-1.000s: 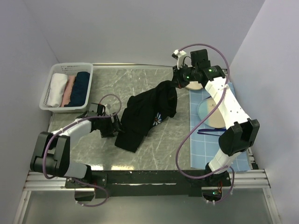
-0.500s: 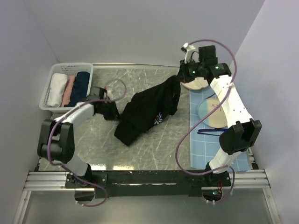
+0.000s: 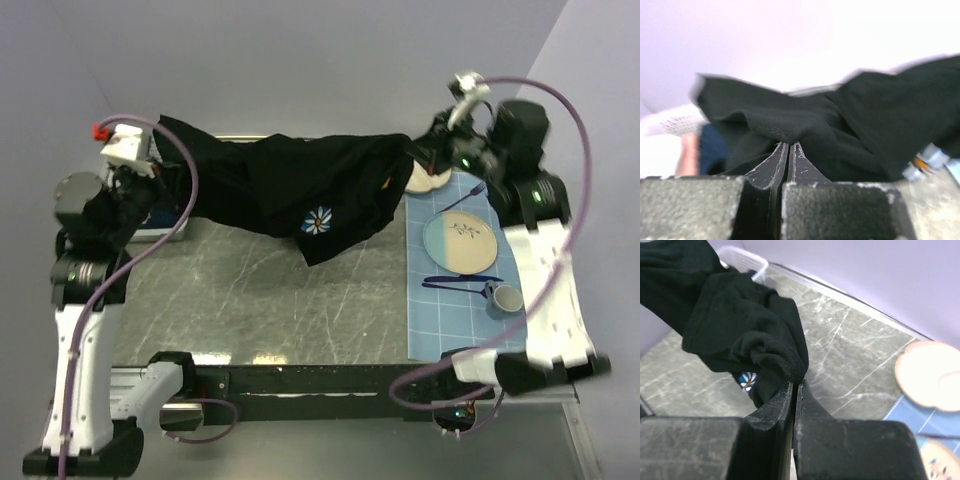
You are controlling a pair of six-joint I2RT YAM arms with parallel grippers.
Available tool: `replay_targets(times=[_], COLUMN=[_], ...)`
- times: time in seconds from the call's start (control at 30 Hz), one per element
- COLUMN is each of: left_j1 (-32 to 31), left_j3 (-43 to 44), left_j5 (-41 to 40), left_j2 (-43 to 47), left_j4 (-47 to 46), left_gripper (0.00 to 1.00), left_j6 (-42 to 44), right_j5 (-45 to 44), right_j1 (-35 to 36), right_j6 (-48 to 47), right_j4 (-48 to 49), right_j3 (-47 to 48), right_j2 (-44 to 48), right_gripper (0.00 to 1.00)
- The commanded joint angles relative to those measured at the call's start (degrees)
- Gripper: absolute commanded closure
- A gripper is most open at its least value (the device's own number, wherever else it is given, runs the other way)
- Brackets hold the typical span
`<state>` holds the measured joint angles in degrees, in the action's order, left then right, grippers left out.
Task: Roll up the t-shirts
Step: Flatten out the T-shirt at the center of the board.
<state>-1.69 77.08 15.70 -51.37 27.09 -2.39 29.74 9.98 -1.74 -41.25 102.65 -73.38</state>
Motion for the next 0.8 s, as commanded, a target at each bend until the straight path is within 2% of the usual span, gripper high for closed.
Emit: replay_targets(times=[0.0,0.13,0.3,0.4,0.47,0.5,0.53,0.57,0.6,0.63,0.7,0.77], left_j1=[0.02,-0.06,0.02,0.02,-0.06,-0.24,-0.59,-0.68,-0.68,-0.68,-0.68,-0.68], left_j3=[4.56,5.8,2.12,-1.75,-5.52,-6.41,-6.68,-6.07,-5.45,-3.53,-1.59,-1.23], left_j5=[-6.56,-5.43,-2.7,-1.03,-0.67,-0.94,-1.11,-1.55,-2.68,-3.74,-5.33,-6.12], left_j2=[1.8,-0.56,-9.69,-15.32,-18.74,-20.07,-21.65,-24.79,-26.22,-27.36,-29.04,-27.91], left_j4=[-0.2,-0.19,-0.11,-0.72,-3.34,-3.8,-3.63,-2.84,-1.27,-0.29,2.51,2.88], left_gripper=[0.99,0.99,0.99,0.99,0.99,0.96,0.87,0.75,0.57,0.51,0.37,0.3], left_j6=[6.43,8.45,6.0,4.42,3.8,3.71,4.49,4.85,4.59,3.72,3.01,2.75], right_j5=[-5.19,-6.71,-6.7,-8.37,-9.34,-9.43,-9.43,-9.61,-10.65,-10.93,-9.1,-4.28], right_j1=[-0.4,-0.57,-1.98,-3.99,-4.88,-4.88,-4.79,-4.97,-5.05,-5.14,-5.06,-3.66], right_j6=[8.06,11.92,16.32,17.03,16.94,16.16,15.72,15.28,14.49,13.96,10.99,7.99], right_j4=[7.41,6.27,5.49,5.92,6.53,6.36,6.01,5.31,5.05,4.96,5.48,7.32], right_j3=[-7.19,-11.06,-15.98,-22.9,-25.82,-28.1,-28.64,-29.26,-29.52,-29.35,-27.26,-25.49], right_j2=[12.1,12.22,5.81,2.9,1.06,0.18,-0.87,-2.27,-2.64,-2.73,-3.17,-4.13], right_gripper=[0.92,0.92,0.94,0.95,0.91,0.82,0.6,0.52,0.47,0.39,0.35,0.34])
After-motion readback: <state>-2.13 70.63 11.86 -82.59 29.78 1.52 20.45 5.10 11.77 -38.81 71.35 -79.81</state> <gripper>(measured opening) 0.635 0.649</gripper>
